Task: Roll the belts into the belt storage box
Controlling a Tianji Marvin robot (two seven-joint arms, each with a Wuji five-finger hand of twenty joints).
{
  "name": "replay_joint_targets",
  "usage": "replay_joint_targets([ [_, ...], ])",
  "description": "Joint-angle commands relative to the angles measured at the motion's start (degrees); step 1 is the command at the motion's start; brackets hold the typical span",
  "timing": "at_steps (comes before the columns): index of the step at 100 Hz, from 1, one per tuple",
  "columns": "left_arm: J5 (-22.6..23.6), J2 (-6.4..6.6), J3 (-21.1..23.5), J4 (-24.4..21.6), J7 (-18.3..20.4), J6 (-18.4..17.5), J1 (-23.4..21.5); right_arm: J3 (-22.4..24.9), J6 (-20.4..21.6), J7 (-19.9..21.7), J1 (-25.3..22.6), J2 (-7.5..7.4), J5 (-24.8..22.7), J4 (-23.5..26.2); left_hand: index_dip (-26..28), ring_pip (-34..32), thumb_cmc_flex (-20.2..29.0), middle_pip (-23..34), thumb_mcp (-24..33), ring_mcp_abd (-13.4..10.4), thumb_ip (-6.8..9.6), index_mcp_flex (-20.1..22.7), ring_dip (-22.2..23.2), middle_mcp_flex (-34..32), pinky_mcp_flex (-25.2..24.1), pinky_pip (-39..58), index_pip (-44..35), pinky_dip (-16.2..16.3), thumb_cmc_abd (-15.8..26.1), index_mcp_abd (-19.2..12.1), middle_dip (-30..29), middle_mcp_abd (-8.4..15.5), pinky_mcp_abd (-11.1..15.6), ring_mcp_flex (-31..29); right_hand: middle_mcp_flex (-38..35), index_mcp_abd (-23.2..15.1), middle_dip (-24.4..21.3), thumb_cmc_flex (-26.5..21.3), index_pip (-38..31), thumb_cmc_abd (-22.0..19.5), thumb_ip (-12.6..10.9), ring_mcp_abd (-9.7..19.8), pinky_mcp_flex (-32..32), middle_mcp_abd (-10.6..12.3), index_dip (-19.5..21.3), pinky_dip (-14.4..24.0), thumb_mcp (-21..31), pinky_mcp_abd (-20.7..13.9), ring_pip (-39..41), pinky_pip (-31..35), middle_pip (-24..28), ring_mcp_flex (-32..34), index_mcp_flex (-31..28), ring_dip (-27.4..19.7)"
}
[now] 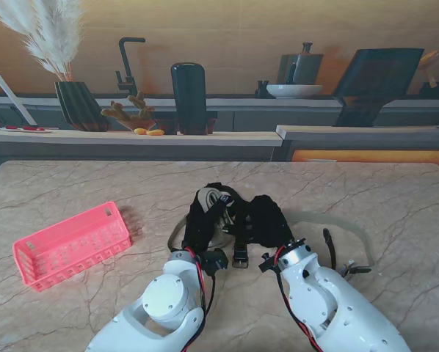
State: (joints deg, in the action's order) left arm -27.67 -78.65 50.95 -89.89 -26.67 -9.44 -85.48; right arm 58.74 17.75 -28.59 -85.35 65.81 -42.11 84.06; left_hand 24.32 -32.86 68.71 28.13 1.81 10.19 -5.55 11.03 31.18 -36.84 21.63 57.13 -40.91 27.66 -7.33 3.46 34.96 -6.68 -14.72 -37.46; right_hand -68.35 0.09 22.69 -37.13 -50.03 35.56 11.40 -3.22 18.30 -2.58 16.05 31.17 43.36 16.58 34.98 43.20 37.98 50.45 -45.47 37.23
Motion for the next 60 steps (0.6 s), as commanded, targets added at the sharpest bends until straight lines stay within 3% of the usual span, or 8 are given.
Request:
replay_joint_targets([
  [1, -0.1, -0.02, -0.4, -0.5, 1.5, 0.6, -0.7, -1.2, -1.0, -0.7, 1.3, 1.63, -0.8, -0.8, 1.9, -1.6, 0.7, -0.5, 5.8, 0.1, 2.16, 3.0, 0.1, -4.2, 3.2, 2.0, 0.1, -1.8, 0.1, -1.1, 1.3, 0.7, 0.5, -3.0, -1.6, -15.0, -1.1, -4.0, -6.1, -2.5, -3.1, 2.2, 0.3, -0.3, 1.7, 1.4, 4.2, -0.3, 2.0, -0.2, -0.4, 2.7, -2.7, 1.1],
  [3, -0.4, 0.01, -0.5, -0.5, 1.8, 0.7, -0.7, -1.5, -1.2, -1.2, 1.5, 1.75, -1.0, -1.1, 1.9, -1.9, -5.7, -0.3, 16.1, 0.3, 0.99, 3.2, 0.2, -4.6, 4.1, 2.2, 0.2, -1.9, -4.0, -0.8, 1.4, 0.5, 0.5, -3.6, -1.6, -14.9, -1.3, -3.9, -6.2, -2.5, -3.1, 2.2, 0.2, -0.3, 1.5, 1.5, 4.3, -0.3, 2.3, -0.1, -0.3, 2.6, -2.6, 1.2],
  [9, -1.2, 0.19, -0.6, -0.5, 3.0, 1.1, -0.7, -2.1, -1.4, -2.1, 2.1, 1.96, -1.1, -1.7, 1.4, -2.0, -13.6, 0.0, 30.5, 0.6, 0.42, 3.4, 0.1, -5.0, 6.4, 1.8, 0.9, -2.9, -12.9, 0.3, 1.6, 0.3, 1.0, -5.1, -1.7, -14.8, -1.6, -3.7, -6.4, -2.4, -3.0, 2.4, 0.1, -0.2, 1.1, 1.6, 4.5, -0.5, 2.8, 0.2, -0.1, 2.8, -2.6, 1.3],
  [21, -1.3, 0.50, -0.9, 0.1, 4.9, 1.9, -0.3, -2.7, -1.0, -2.2, 2.5, 2.07, -0.9, -2.2, 1.1, -1.5, -16.5, 1.5, 36.8, 0.4, 0.47, 3.5, -0.3, -4.0, 9.5, -0.7, 1.2, -5.3, -19.2, 1.5, 0.1, 0.1, 3.2, -6.1, -1.6, -15.3, -2.0, -3.6, -6.7, -2.7, -2.9, 2.5, -0.2, -0.1, 0.7, 1.6, 4.5, -0.6, 3.2, 0.6, 0.1, 2.6, -2.4, 1.2],
  [30, -1.3, 0.65, -1.0, 0.4, 5.8, 2.5, -0.1, -2.8, -0.6, -2.0, 2.6, 2.11, -0.6, -2.2, 1.6, -0.5, -14.3, 0.6, 36.5, 0.3, -0.43, 4.3, -0.9, -5.2, 11.1, -2.0, 0.5, -6.7, -19.0, 2.0, -0.4, 0.0, 3.7, -6.9, -1.4, -15.6, -2.2, -3.6, -7.0, -2.9, -2.9, 2.5, -0.3, 0.0, 0.6, 1.6, 4.4, -0.7, 3.3, 0.9, 0.2, 2.4, -2.2, 1.1],
  [47, -3.5, 0.49, -0.9, 0.4, 6.0, 3.3, 0.1, -1.7, 1.4, 2.3, 1.4, 1.51, 0.7, -0.5, 2.6, -1.4, -1.5, -5.3, 23.6, 1.4, -0.54, 7.0, -1.4, -11.7, 14.1, 0.3, -2.2, -8.1, -9.7, 1.7, 2.9, -0.5, 2.4, -10.0, -0.9, -14.9, -2.4, -3.4, -6.8, -2.0, -2.6, 2.6, -0.7, -0.1, 0.4, 1.3, 3.8, -0.6, 2.6, 0.8, 0.3, 1.7, -1.2, 0.6],
  [55, -3.9, 0.39, -0.6, 0.3, 5.6, 3.7, 0.1, 0.1, 3.1, 7.9, 0.2, 0.51, 1.9, 1.5, 2.1, -4.4, 1.7, -3.9, 19.7, 1.7, -0.26, 7.8, -0.2, -13.3, 16.8, 4.6, -3.7, -7.6, -7.7, 1.0, 5.5, -0.6, 0.6, -13.1, 4.1, -12.8, -1.8, 0.6, -4.1, 0.0, -2.5, 2.5, -2.0, -0.3, 0.9, 0.7, 2.0, -1.0, -0.3, -0.4, -1.2, -1.0, 3.7, -0.4],
  [60, -4.0, 0.46, -0.3, 0.3, 5.6, 4.1, 0.1, 1.6, 3.6, 11.0, -0.8, -0.17, 2.2, 2.9, 2.4, -9.5, 3.0, -2.3, 18.0, 0.9, -0.04, 8.1, 2.8, -13.5, 18.2, 10.0, -4.2, -6.0, -7.1, 0.6, 7.5, -1.0, -0.8, -15.0, 7.5, -10.0, -0.5, 5.6, 4.8, 0.2, -3.2, 1.8, -3.0, -0.9, 6.3, 1.7, 2.4, -0.9, -2.5, -2.2, -3.1, -3.2, 4.2, -0.3],
])
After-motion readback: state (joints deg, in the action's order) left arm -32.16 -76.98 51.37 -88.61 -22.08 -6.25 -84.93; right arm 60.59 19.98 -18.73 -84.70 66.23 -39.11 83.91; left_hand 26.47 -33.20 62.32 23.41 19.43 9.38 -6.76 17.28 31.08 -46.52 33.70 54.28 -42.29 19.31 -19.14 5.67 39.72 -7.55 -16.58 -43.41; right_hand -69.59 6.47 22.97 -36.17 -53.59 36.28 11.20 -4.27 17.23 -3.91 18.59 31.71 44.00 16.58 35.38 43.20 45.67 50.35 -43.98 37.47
